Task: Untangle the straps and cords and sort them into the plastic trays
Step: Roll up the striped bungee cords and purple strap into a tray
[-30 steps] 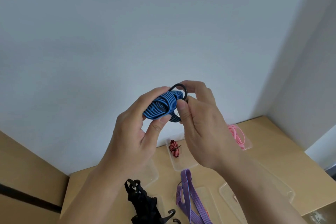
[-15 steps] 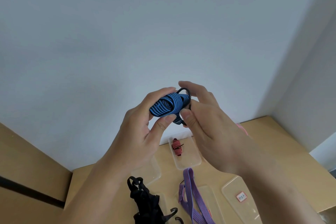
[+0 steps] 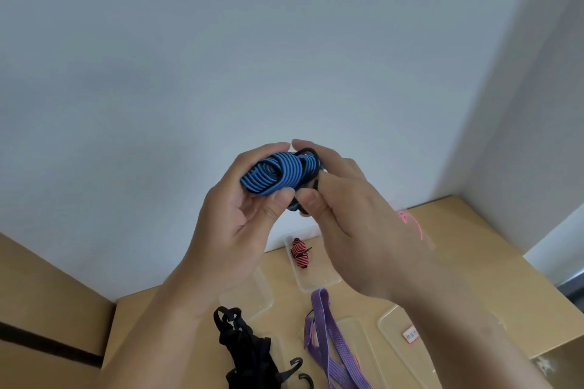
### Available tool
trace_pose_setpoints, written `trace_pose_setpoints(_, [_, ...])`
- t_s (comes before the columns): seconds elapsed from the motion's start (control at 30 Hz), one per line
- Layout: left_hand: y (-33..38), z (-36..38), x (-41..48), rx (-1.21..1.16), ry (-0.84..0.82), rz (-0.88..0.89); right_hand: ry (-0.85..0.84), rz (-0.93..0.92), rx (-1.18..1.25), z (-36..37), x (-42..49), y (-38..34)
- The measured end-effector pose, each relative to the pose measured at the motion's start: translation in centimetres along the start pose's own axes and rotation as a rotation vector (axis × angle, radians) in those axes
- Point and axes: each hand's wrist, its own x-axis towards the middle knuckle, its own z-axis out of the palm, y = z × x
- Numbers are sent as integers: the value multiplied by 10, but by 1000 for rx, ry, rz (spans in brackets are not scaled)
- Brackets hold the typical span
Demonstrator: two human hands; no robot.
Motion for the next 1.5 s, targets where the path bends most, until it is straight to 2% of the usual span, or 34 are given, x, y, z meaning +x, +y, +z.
trace_pose_setpoints(0.1, [2,0,1,-40,32,-19,-59,52,-58,-5,2,-7])
trace_pose_setpoints(0.17, [1,0,2,-60,55,-35,-74,97,22,-8,6,-6])
trace_pose_setpoints(0.2, [0,0,1,-75,69,-40,-37,141,153,-9,7,-4])
trace_pose_setpoints(0.27, [-1,3,0,-85,72,-46,46,323,604,-8,9,0])
trace_pose_setpoints(0.33, [-3,6,-2,-65,42,-54,17,493,954,-7,11,-1])
trace_pose_setpoints(0.5, [-8,0,-5,9,31,-46,-192,602,1211,-15,12,3])
trace_pose_setpoints(0.7, [-9,-1,-6,28,-48,-16,-240,620,1250,-14,13,11])
trace_pose_setpoints(0.97, [-17,8,-9,34,3,2,-218,564,1164,-7,11,10])
trace_pose_setpoints(1.23, [-22,12,-11,-59,-10,-35,-222,508,1140,-12,2,19])
trace_pose_setpoints(1.5, [-25,20,-16,-139,54,-71,-212,513,1115,-12,-3,26])
